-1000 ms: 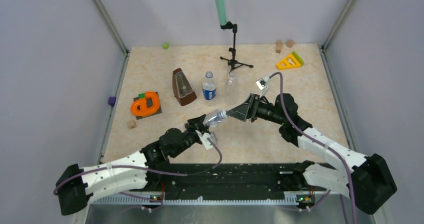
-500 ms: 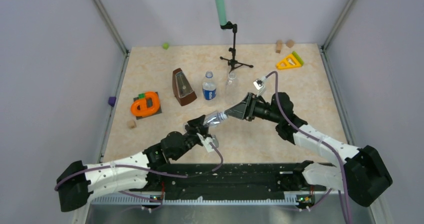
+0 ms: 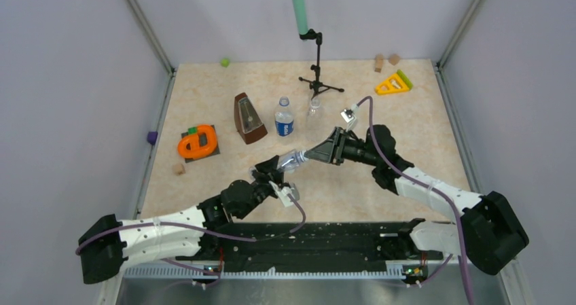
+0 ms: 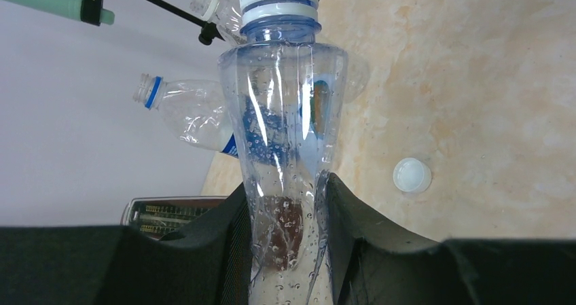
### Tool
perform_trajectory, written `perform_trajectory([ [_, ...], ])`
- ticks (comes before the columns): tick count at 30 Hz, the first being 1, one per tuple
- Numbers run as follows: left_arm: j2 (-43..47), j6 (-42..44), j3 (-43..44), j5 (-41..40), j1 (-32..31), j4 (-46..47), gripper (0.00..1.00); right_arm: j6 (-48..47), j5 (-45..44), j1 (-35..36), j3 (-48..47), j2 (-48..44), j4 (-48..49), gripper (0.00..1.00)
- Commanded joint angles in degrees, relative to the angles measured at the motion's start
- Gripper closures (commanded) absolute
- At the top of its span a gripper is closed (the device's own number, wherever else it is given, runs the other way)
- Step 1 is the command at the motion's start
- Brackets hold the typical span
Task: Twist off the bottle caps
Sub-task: Unscrew the bottle cap from the plastic bottle.
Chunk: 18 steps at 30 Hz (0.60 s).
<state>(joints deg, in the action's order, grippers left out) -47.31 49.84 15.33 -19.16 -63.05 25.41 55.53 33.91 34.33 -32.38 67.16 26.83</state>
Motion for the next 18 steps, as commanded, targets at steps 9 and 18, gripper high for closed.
perform_trajectory([
  [9, 0.8, 0.0, 0.0, -0.1, -0.7, 2.7, 1.00, -2.1, 2.0, 0.3, -3.0, 0.1, 1.0, 0.64],
  [18, 2.6, -5.7, 2.5, 2.9, -0.7, -4.1, 1.00, -7.4, 2.5, 0.3, -3.5, -0.5, -1.3, 0.90],
])
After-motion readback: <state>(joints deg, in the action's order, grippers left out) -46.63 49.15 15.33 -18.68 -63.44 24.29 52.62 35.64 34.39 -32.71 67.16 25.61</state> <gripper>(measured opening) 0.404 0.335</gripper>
